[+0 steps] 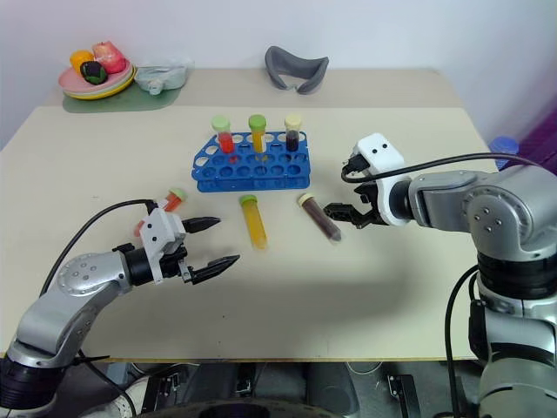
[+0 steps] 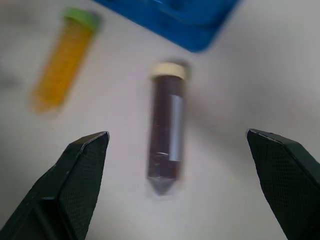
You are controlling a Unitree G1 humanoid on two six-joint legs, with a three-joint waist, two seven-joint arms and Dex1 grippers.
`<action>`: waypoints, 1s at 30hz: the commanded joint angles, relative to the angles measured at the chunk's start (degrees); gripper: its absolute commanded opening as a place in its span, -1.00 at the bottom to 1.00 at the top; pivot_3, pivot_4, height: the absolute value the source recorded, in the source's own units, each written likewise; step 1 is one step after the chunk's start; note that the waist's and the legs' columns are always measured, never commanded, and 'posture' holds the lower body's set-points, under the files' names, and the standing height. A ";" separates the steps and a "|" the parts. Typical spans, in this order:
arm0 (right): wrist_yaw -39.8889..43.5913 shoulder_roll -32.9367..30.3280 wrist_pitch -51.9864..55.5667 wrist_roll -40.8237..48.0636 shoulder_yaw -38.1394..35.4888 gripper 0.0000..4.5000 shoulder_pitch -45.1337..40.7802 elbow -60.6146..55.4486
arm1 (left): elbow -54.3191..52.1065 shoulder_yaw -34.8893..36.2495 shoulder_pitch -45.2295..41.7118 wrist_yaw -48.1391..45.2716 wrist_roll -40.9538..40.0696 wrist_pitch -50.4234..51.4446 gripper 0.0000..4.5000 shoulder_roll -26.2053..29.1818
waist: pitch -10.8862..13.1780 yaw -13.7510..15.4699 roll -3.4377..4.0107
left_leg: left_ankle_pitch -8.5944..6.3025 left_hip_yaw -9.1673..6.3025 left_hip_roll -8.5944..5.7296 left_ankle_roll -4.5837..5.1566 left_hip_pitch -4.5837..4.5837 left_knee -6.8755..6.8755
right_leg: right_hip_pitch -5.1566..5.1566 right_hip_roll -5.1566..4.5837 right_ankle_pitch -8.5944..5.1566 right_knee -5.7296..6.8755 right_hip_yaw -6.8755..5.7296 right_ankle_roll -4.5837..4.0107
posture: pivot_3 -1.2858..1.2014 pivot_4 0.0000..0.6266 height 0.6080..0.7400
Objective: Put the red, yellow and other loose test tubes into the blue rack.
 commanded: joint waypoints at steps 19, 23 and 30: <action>-26.71 8.55 0.39 18.07 16.82 1.00 -15.94 20.81 | 1.35 1.11 1.67 -2.79 1.19 -5.62 0.98 0.40 | -0.01 -0.25 0.01 | -0.01 0.01 0.05 0.02 -0.32 0.04 | -0.33 0.02 0.01 0.06 -0.01 0.01 | 0.03 -0.52 0.92; -26.86 11.00 0.39 15.84 18.65 1.00 -18.06 24.35 | 2.55 1.54 1.91 -2.40 2.17 -6.93 0.98 0.44 | -0.01 -0.03 0.02 | 0.15 0.00 0.04 -0.24 -0.74 0.14 | -0.73 0.01 0.02 0.12 -0.04 0.02 | 0.03 -0.52 0.92; -26.23 12.69 0.39 11.63 20.27 1.00 -17.65 26.99 | 2.43 1.87 2.37 -2.17 2.08 -7.43 0.98 0.32 | -0.01 -0.16 0.02 | 0.14 0.01 0.03 -0.23 -0.82 0.13 | -0.80 -0.01 0.02 0.09 -0.05 0.02 | 0.03 -0.52 0.92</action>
